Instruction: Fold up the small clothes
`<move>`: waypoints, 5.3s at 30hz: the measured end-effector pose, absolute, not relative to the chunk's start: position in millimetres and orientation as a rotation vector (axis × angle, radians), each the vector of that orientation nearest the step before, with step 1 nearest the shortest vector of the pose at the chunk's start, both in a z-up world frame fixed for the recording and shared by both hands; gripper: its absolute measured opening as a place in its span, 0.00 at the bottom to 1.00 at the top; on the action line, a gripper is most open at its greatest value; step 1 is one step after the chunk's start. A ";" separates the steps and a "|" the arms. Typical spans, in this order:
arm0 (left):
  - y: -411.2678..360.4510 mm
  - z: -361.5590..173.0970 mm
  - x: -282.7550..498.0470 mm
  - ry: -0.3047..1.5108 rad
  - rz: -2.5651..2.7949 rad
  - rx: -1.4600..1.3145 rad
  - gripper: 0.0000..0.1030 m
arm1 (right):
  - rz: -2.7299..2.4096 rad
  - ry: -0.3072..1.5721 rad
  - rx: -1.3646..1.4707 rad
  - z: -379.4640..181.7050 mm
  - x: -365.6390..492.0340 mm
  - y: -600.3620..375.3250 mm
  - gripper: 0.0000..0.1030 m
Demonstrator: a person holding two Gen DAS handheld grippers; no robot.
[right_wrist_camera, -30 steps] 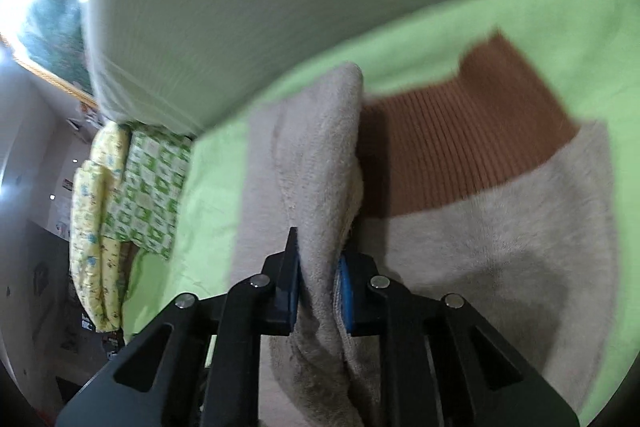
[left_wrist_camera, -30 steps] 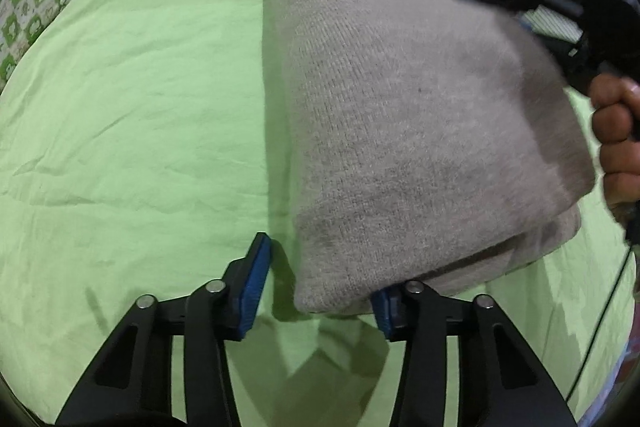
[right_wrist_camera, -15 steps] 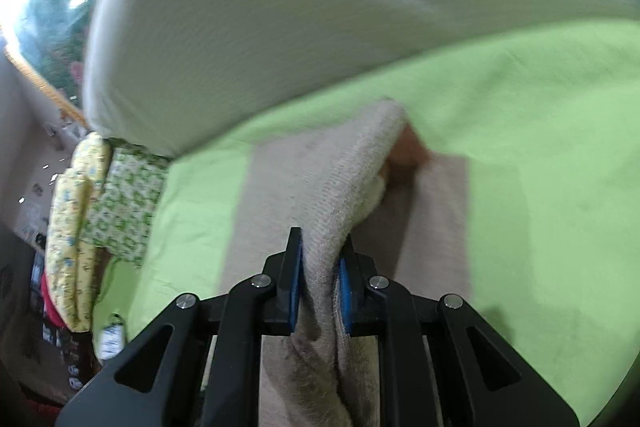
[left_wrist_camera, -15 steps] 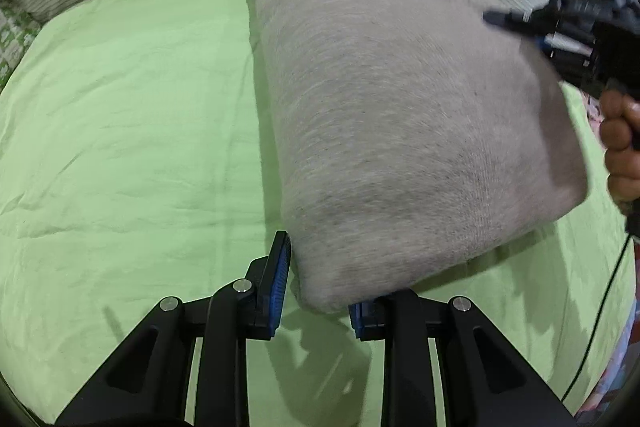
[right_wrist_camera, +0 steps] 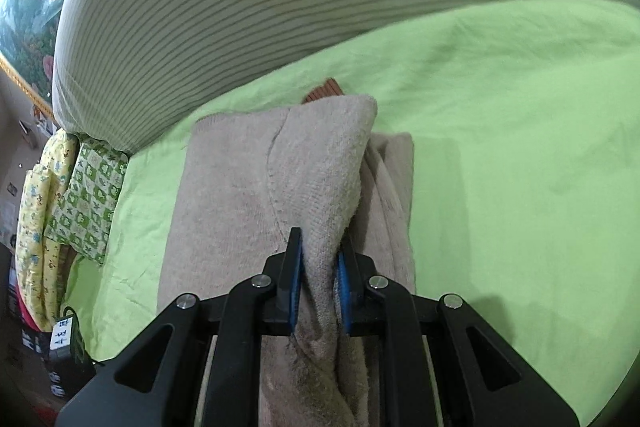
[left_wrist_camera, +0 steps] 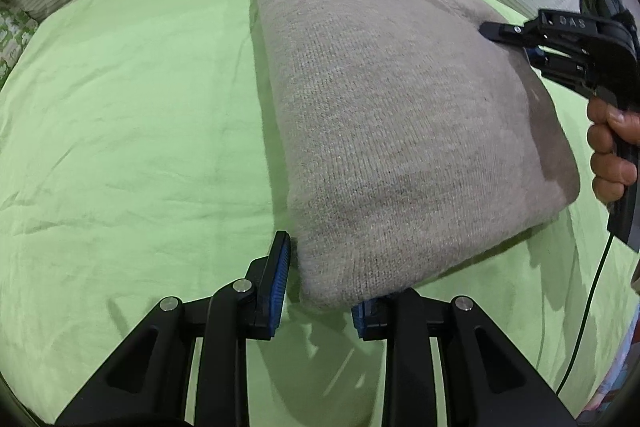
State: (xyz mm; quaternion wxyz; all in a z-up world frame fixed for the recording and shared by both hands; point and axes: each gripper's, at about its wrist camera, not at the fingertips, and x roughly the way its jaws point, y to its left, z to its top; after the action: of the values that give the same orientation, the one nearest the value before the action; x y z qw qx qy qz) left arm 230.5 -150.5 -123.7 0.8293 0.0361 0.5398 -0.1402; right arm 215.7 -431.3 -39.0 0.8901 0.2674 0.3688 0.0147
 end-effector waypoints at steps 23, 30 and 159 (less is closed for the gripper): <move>-147.6 -123.5 209.0 1.154 -0.246 0.055 0.36 | -0.007 0.784 0.692 -64.2 91.2 -410.5 0.35; -156.4 -123.3 212.3 1.157 -0.227 0.087 0.41 | -0.012 0.836 0.556 -69.4 112.4 -386.8 0.35; -121.9 -60.0 267.0 1.063 -0.336 -0.388 0.46 | 0.182 0.780 0.628 -32.2 166.7 -359.5 0.30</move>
State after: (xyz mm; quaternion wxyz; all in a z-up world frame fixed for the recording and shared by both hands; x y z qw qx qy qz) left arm 267.0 -121.9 -60.0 0.8308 -0.1829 0.5011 -0.1586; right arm 166.7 -359.5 -32.2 0.8733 0.3004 0.3735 0.0873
